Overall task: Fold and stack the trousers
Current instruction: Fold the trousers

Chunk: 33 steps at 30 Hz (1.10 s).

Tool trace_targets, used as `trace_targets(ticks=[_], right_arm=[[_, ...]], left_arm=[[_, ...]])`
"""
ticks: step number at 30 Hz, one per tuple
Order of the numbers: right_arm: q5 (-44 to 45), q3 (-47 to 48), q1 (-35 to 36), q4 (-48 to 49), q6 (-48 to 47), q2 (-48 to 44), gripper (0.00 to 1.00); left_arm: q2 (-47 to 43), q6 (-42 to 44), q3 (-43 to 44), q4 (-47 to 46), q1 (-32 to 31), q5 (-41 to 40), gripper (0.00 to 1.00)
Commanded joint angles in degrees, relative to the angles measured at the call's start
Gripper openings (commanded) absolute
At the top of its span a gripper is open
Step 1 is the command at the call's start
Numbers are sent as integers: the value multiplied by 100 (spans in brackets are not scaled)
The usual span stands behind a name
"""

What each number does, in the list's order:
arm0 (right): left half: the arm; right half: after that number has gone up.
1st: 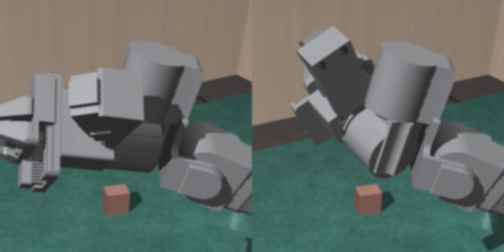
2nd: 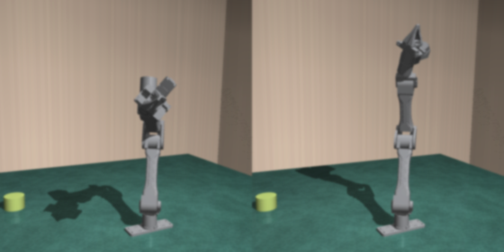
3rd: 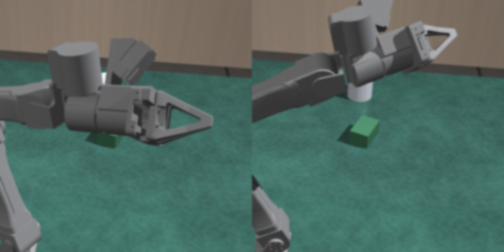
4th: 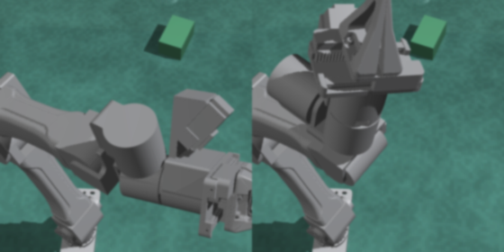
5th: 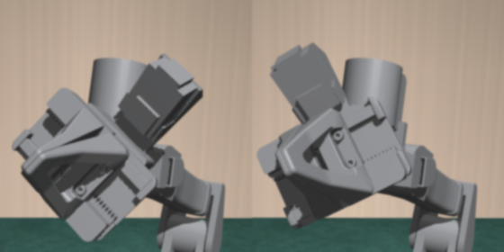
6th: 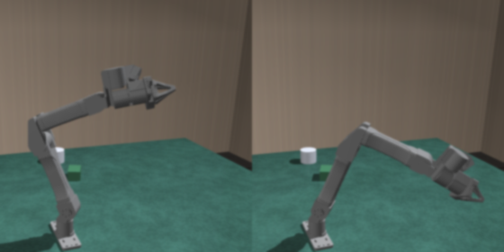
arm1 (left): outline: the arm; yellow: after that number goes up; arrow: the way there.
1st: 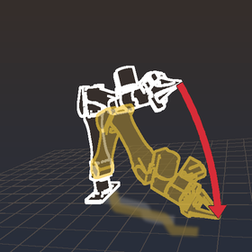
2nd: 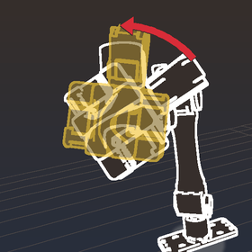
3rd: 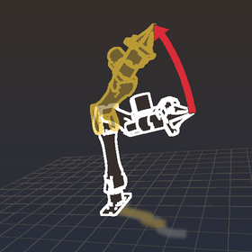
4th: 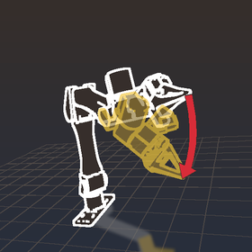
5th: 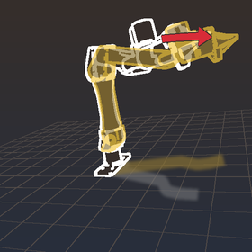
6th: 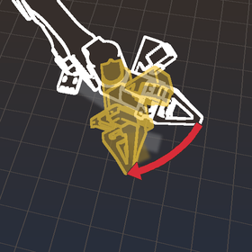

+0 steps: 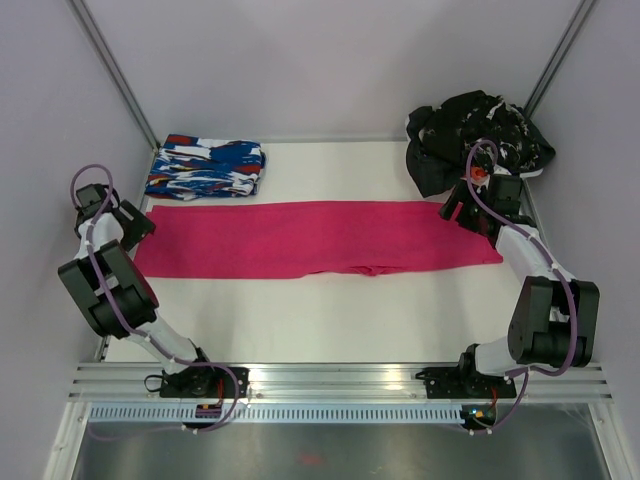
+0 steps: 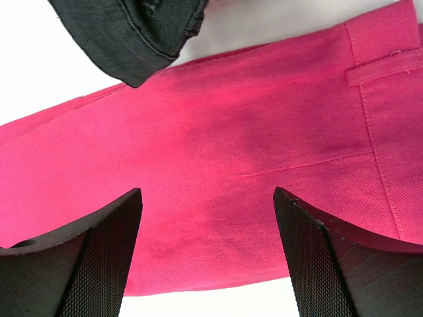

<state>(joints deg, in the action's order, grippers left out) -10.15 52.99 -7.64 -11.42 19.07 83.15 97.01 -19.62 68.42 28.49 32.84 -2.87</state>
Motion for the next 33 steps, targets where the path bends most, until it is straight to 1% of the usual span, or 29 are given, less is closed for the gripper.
trace_targets(ticks=[1, 2, 3, 7, 12, 14, 17, 21, 27, 31, 33], right_arm=[[-197, 71, 17, 237, -18, -90, 87], [-215, 123, 17, 237, -9, -63, 87], [-233, 150, 17, 193, 9, -10, 86], [-233, 290, 34, 44, -43, -36, 87], [-40, 291, 34, -141, -158, -185, 87], [-22, 273, 34, -185, -175, -194, 87], [39, 264, 34, -238, -176, -203, 87], [101, 238, 34, -247, -123, -194, 87], [154, 255, 34, -317, -149, -238, 87], [268, 229, 34, -361, -193, -335, 88], [338, 212, 34, -378, -228, -379, 88]], left_arm=[[72, 722, -29, -668, -58, 534, 94], [107, 766, -109, -1026, -67, 577, 93], [160, 810, -145, -1117, -67, 630, 93], [476, 1091, -22, -1214, -76, 543, 91], [871, 1170, -39, -1249, -85, 314, 89], [986, 1188, 4, -1232, -76, 314, 88], [1109, 1179, 48, -1205, -120, 410, 84], [1179, 1267, 118, -1188, -173, 393, 83], [1504, 1364, 364, -837, -173, 349, 79], [1821, 1522, 646, -494, -199, 358, 73], [1918, 1583, 672, -415, -216, 340, 66]])
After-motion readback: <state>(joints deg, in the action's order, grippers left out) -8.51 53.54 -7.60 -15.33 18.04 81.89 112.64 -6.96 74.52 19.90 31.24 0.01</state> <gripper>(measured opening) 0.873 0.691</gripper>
